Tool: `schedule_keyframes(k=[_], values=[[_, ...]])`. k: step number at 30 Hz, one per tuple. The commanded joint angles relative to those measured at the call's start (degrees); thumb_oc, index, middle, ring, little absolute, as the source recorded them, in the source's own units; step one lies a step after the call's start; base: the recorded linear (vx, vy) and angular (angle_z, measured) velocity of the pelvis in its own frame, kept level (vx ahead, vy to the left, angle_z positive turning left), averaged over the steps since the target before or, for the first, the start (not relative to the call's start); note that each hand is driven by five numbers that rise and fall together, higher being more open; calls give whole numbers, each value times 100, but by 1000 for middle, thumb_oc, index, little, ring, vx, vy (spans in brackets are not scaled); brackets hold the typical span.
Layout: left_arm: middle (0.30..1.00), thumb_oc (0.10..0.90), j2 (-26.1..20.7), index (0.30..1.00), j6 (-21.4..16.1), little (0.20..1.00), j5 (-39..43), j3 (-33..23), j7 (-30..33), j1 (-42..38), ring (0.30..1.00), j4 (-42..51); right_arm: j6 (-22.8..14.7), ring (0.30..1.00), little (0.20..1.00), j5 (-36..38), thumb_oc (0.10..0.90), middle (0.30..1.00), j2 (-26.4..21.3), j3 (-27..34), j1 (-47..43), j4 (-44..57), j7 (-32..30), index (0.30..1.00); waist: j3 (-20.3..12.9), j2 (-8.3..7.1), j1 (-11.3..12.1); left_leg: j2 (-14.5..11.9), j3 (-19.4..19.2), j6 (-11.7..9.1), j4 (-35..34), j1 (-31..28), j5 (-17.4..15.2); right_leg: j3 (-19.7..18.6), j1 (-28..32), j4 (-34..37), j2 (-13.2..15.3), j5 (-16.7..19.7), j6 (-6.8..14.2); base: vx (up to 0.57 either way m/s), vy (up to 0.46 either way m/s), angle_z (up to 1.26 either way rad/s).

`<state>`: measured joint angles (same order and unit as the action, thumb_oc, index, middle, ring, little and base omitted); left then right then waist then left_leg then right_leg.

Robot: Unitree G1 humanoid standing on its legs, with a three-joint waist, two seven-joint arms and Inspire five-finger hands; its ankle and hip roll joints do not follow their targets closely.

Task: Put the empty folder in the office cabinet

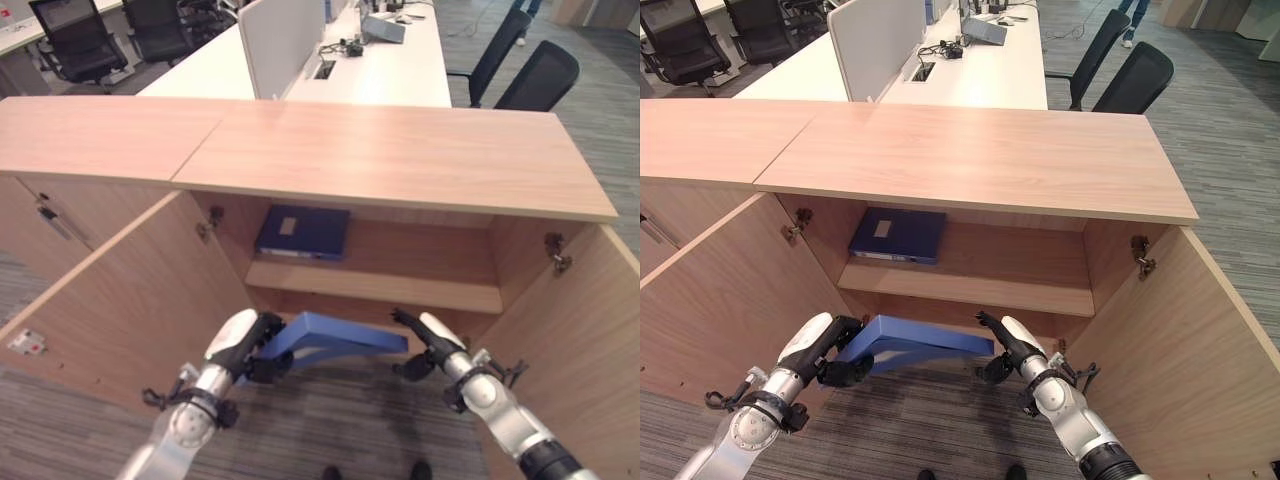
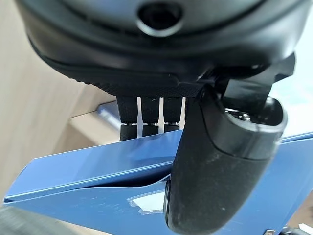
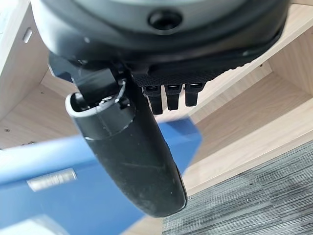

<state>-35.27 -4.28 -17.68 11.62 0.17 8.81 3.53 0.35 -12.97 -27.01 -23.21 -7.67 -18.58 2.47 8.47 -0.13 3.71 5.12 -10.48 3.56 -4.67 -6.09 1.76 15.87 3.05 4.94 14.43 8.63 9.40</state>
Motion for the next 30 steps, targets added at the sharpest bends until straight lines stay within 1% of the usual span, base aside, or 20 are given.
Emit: schedule_keyframes(k=[1,5,9,11,12,13,14,17,18,19,22,23,25,27,28,29,30], values=[[300,400,-397,300,-685,300,548,4,52,-770,300,804,-421,900,900,244,800,900,45,-303,-887,366,59,900,-241,-238,113,161,475,-60,-33,-40,-818,274,-8,-559,530,-168,387,0,0,0],[300,400,-500,300,-737,300,651,114,-59,-877,300,921,-425,900,900,232,800,900,81,-438,-949,226,155,900,-258,-251,128,163,478,-68,-33,-44,-821,293,5,-546,535,-175,391,0,0,0],[300,400,-635,300,-822,300,953,274,-158,-1047,300,1061,-454,900,900,164,800,900,79,-543,-1057,138,158,900,-272,-250,119,165,487,-69,-33,-53,-818,303,16,-541,539,-175,398,0,0,0],[300,400,-701,300,-861,300,1158,368,-227,-1135,300,1147,-463,900,900,-14,800,900,62,-629,-1180,74,114,900,-281,-244,123,166,490,-71,-33,-58,-820,307,17,-542,540,-176,403,0,0,0],[300,400,-722,300,-872,300,1362,438,-297,-1178,300,1199,-472,900,900,-102,800,900,66,-685,-1258,53,110,900,-288,-242,123,167,491,-71,-33,-60,-821,306,19,-539,541,-177,402,0,0,0],[300,400,-749,300,-862,300,1890,561,-466,-1228,300,1277,-457,900,900,-174,800,900,81,-795,-1367,8,127,900,-299,-237,127,168,497,-70,-33,-63,-815,295,16,-543,537,-181,401,0,0,0],[300,400,-754,300,-860,300,1906,557,-474,-1232,300,1279,-459,900,900,-175,800,900,84,-795,-1373,2,125,900,-296,-238,128,167,497,-70,-33,-63,-815,295,14,-544,537,-182,401,0,0,0],[300,400,-843,300,-898,300,2443,748,-592,-1405,300,1466,-455,900,900,-292,800,900,183,-1004,-1578,-164,119,900,-315,-227,133,172,510,-68,-33,-70,-817,282,19,-549,542,-189,403,0,0,0],[300,400,-849,300,-895,300,2455,745,-597,-1411,300,1466,-459,900,900,-293,800,900,190,-1004,-1588,-176,115,900,-310,-230,133,172,510,-68,-33,-70,-817,281,19,-550,542,-189,403,0,0,0],[300,400,-864,300,-879,300,2969,948,-759,-1556,300,1578,-445,900,900,-325,800,900,287,-1164,-1727,-293,110,900,-324,-228,128,180,512,-67,-33,-73,-819,276,23,-549,543,-187,403,0,0,0],[300,400,-855,300,-835,300,3667,1222,-933,-1755,300,1609,-452,900,900,-311,800,900,438,-1352,-1908,-426,122,900,-327,-222,116,180,504,-67,-33,-79,-821,246,16,-556,538,-184,393,0,0,0],[300,400,-811,300,-813,300,3997,1330,-967,-1882,300,1632,-448,900,900,-277,800,900,562,-1462,-1991,-539,133,900,-335,-221,114,183,502,-68,-33,-77,-820,227,9,-553,534,-179,388,0,0,0],[300,400,-781,300,-799,300,4155,1375,-955,-1952,300,1664,-443,900,900,-222,800,900,643,-1509,-2006,-591,146,900,-338,-224,113,184,503,-70,-33,-77,-822,223,3,-559,533,-180,385,0,0,0],[300,400,-647,300,-772,300,4414,1455,-961,-2040,300,1687,-420,900,900,-7,800,900,816,-1592,-1984,-738,194,900,-337,-229,108,188,514,-68,-33,-72,-817,214,-6,-566,530,-178,377,0,0,0],[300,400,-524,300,-781,300,4524,1492,-959,-2109,300,1693,-403,578,578,239,585,578,993,-1631,-1914,-969,245,578,-337,-235,109,189,516,-67,-33,-70,-816,207,-10,-574,534,-180,370,0,0,0],[300,400,-525,300,-782,300,4525,1493,-959,-2110,300,1691,-407,578,578,240,585,578,997,-1632,-1917,-976,243,578,-338,-236,109,189,516,-67,-33,-70,-816,206,-12,-574,534,-181,370,0,0,0],[300,400,-460,300,-765,300,4594,1499,-955,-2117,300,1688,-399,300,300,348,400,300,1073,-1637,-1887,-1104,264,300,-335,-240,113,190,515,-66,-33,-69,-813,201,-16,-583,533,-173,369,0,0,0]])
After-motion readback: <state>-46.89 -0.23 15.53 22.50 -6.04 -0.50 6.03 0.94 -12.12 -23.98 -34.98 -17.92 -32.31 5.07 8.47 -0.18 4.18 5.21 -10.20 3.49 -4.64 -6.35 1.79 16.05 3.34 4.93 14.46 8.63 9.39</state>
